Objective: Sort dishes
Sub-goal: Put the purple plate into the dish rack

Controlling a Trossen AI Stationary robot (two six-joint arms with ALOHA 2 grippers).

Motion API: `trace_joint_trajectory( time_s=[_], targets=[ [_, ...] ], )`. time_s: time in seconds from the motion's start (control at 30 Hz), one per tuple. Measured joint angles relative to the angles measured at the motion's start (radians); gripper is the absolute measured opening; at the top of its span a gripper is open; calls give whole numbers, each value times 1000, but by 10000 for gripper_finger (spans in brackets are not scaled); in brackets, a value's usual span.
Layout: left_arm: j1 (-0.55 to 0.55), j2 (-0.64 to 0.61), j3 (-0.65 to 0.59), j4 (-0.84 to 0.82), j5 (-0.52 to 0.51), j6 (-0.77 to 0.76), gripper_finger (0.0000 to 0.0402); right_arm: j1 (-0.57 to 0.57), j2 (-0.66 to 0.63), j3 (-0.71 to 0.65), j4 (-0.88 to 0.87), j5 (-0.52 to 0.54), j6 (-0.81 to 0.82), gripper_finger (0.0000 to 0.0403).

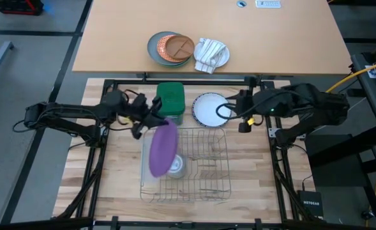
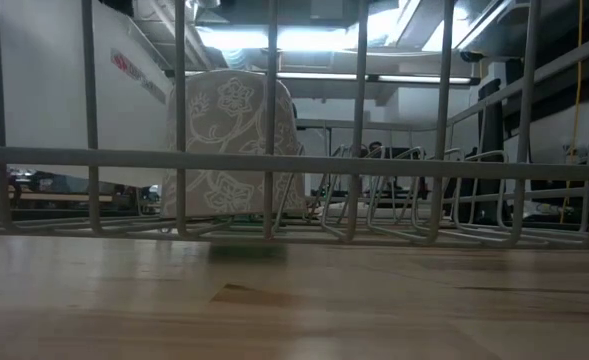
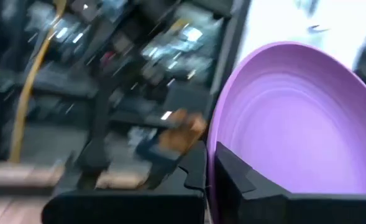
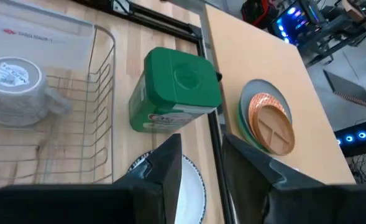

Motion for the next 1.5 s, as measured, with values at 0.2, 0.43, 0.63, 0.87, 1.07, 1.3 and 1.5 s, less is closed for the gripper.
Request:
trace_joint_trajectory(
  time_s=[0.2,0.43,0.63,0.87,1.07,1.3,1.5],
  targets=[
    [-60,0,0,266,39,-22,0,0,-1,0,5,6,-7,117],
    [-164,0,1,445,237,146,0,0,3,0,5,6,-8,117],
    [-268,0,1,450,413,447,0,0,3,0,5,6,-8,117],
    [-325,0,1,447,502,608,0,0,3,0,5,6,-8,117],
    [-316,0,1,389,372,619,0,0,3,0,5,6,-8,117],
    [-314,46,1,317,-11,804,0,0,3,0,5,5,-8,117],
    [-312,148,59,319,-57,919,0,0,3,0,5,5,-8,117]
  ],
)
